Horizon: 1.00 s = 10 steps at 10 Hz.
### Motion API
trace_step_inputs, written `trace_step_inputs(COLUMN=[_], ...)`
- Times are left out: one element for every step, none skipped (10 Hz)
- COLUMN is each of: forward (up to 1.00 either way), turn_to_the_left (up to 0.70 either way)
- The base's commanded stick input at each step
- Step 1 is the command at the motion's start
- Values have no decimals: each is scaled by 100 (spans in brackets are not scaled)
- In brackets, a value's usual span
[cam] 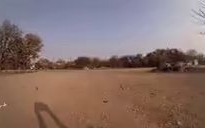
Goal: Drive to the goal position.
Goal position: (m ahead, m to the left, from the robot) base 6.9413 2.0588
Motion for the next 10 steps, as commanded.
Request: trace_step_inputs(forward=[70,70,70,70,70,70,70,70,70,70], turn_to_the_left=[0,0,0,0,0,0,0,0,0,0])
